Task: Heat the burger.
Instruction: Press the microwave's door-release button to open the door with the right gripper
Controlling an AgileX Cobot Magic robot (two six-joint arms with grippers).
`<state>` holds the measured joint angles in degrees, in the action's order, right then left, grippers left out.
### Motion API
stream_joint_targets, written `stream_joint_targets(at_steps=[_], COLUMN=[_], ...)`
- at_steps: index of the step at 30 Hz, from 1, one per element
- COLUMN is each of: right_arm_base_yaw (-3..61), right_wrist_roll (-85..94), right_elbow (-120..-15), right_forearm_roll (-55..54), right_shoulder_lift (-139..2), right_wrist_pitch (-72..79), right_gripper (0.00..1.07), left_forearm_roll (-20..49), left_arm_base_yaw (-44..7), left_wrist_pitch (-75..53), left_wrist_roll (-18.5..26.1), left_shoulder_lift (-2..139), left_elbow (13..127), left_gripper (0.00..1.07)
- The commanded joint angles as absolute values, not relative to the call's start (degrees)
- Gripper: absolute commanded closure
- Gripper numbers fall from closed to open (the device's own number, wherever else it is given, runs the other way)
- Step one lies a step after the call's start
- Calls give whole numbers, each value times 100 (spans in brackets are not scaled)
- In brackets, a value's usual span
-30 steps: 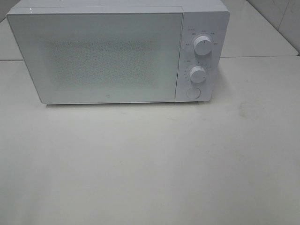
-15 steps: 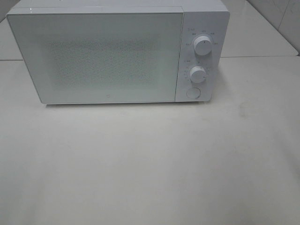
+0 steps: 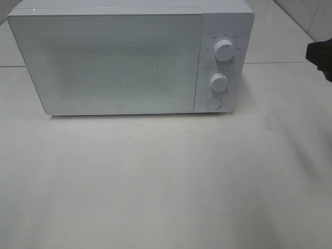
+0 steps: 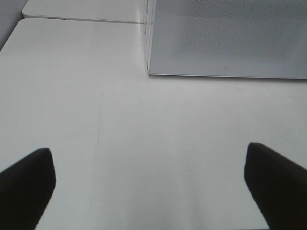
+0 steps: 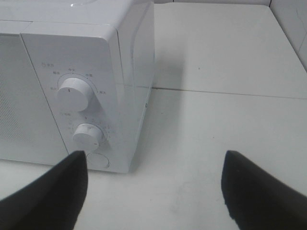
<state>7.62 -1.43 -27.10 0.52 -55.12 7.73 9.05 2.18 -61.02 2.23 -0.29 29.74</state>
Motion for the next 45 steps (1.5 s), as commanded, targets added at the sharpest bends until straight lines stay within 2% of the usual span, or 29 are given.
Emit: stream_joint_targets(at_steps=[1,9,11,12,14,15,17,20,25,28,40,45], right_arm_base_yaw=[756,779,1169,1169,1770,1770,2544,2716,3661,3953,4154,4154], right_wrist_roll=[-149,34,567,567,968,968,1083,1083,1157,1324,1266,332], right_elbow=[-2447,-1914,-1748,-1748,-1719,-1719,-1719,-1719,-2023,-2200,-2349,-2349], right_forearm_roll=[63,-304,-934,-934,-1730,-1730,-2406,-2532,-3335,-3621,-3988,-4016], right_shoulder_lift=[-5924,-7047,-7569,-7569,-8096,-8096,-8657,-8795,-9574,-9832,-10113,-10113], right_wrist_pitch=[1954,3936,4807,4807,5506,5506,6131,6268,6520,6532,6532,6555], right_gripper=[31,31,31,31,31,31,31,31,31,31,31,36], left_forearm_roll=[940,940,940,940,940,940,940,940,940,940,940,940], left_arm_base_yaw=[218,218,218,218,218,218,218,218,218,218,218,218], left_wrist_pitch=[-6108,-6108,-6108,-6108,-6108,-6108,-6108,-6108,-6108,-6108,-6108,-6108], left_wrist_roll=[183,183,183,183,183,183,183,183,183,183,183,183], left_shoulder_lift=[-138,-138,-138,-138,-138,-138,-138,-138,-138,-138,-138,-138], left_elbow=[2951,2951,2951,2951,2951,2951,2951,2951,2951,2951,2951,2951], left_gripper=[7,7,7,7,7,7,7,7,7,7,7,7])
